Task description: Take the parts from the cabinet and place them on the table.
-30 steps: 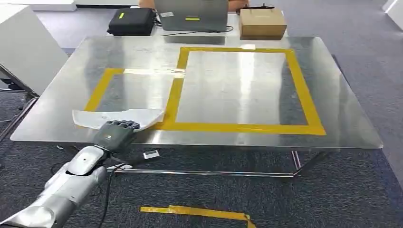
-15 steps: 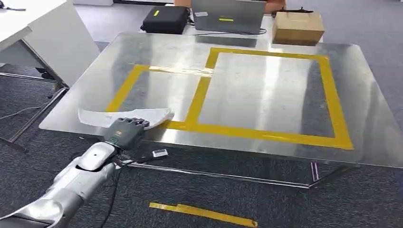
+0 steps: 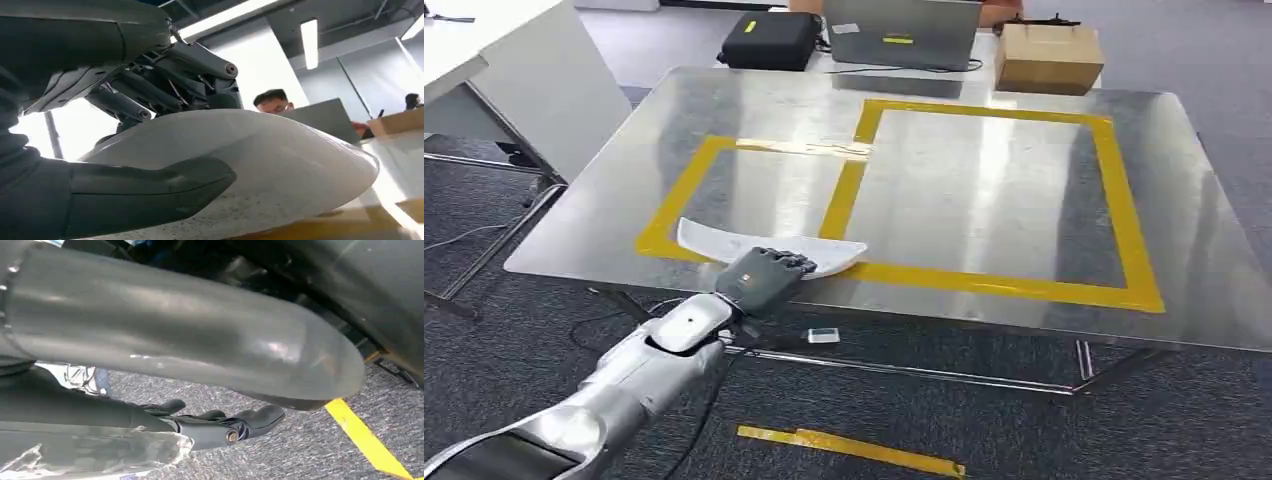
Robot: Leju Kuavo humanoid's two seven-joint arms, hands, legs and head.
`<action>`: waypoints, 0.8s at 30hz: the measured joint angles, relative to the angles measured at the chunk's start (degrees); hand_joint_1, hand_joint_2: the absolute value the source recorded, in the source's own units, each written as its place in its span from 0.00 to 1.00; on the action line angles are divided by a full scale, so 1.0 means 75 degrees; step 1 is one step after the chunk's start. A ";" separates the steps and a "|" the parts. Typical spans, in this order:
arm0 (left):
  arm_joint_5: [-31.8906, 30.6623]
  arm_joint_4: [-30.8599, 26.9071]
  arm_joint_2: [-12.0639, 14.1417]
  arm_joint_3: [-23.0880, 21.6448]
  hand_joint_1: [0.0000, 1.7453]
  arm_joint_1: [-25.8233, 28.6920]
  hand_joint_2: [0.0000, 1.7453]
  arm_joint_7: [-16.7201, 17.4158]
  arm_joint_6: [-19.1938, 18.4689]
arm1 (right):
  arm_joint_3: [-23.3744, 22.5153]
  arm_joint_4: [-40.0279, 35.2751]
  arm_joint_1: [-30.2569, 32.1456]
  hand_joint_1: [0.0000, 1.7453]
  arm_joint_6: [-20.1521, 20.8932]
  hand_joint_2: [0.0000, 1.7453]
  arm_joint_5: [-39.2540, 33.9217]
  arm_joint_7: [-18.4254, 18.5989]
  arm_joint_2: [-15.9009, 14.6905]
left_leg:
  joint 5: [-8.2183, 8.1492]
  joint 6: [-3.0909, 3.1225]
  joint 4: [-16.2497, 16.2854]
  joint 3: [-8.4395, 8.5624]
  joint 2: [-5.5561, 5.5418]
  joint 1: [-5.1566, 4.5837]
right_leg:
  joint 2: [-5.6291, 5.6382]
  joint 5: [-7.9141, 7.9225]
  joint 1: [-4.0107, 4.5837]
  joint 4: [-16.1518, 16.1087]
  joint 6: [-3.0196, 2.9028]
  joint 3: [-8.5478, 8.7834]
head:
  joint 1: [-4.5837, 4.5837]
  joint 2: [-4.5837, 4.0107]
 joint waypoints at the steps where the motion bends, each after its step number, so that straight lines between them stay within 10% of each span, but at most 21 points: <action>1: 0.0003 0.0021 -0.0095 -0.0106 0.92 -0.0048 1.00 0.0000 0.0000 | 0.0000 0.0000 -0.0011 0.00 0.0012 0.00 0.0000 0.0014 0.0000 | 0.0000 0.0000 0.0000 -0.0003 -0.0006 -0.0004 | -0.0011 0.0000 -0.0004 -0.0002 0.0000 0.0003 | 0.0005 0.0000; 24: 0.0026 0.0286 -0.0502 -0.0493 0.92 -0.0251 1.00 0.0163 0.0020 | 0.0000 -0.0003 -0.0016 0.00 -0.0096 0.00 -0.0009 0.0155 0.0032 | -0.0008 0.0014 0.0003 -0.0004 0.0008 -0.0039 | 0.0010 0.0011 -0.0046 -0.0021 0.0026 0.0002 | 0.0003 0.0000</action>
